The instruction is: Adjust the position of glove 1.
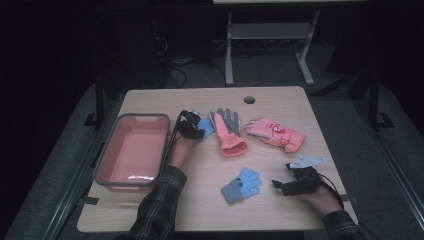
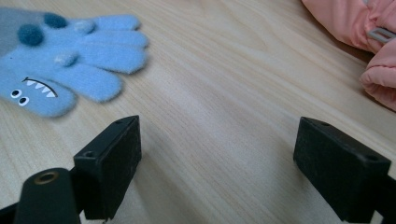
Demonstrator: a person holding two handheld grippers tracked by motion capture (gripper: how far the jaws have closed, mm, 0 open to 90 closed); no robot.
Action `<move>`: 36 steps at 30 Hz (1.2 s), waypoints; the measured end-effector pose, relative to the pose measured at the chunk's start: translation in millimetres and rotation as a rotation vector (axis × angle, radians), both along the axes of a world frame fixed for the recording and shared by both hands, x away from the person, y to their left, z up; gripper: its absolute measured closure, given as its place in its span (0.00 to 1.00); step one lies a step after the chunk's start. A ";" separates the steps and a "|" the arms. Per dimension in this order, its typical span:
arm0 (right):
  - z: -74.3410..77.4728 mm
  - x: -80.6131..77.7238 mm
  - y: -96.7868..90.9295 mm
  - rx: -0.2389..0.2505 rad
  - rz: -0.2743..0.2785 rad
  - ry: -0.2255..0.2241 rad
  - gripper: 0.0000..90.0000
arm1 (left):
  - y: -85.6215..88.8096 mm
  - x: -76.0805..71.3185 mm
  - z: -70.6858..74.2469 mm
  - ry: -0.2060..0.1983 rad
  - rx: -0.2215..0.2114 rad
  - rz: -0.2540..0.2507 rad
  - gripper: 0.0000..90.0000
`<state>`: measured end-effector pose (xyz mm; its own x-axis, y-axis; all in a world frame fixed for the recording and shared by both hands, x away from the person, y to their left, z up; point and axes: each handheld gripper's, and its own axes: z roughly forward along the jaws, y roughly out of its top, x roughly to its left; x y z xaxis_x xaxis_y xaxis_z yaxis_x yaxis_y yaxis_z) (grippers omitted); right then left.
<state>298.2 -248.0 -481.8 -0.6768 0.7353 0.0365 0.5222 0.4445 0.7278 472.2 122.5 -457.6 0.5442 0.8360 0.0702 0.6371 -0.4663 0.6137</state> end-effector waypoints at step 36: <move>0.1 -0.5 0.2 -0.002 0.001 0.004 0.16 | 5.8 -44.6 75.2 0.010 -0.265 -0.141 0.97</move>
<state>297.7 -247.8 -481.7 -0.6770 0.7350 0.0377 0.5252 0.4467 0.7243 427.6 128.3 -382.4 0.6561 0.7404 -0.1462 0.5840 -0.3755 0.7196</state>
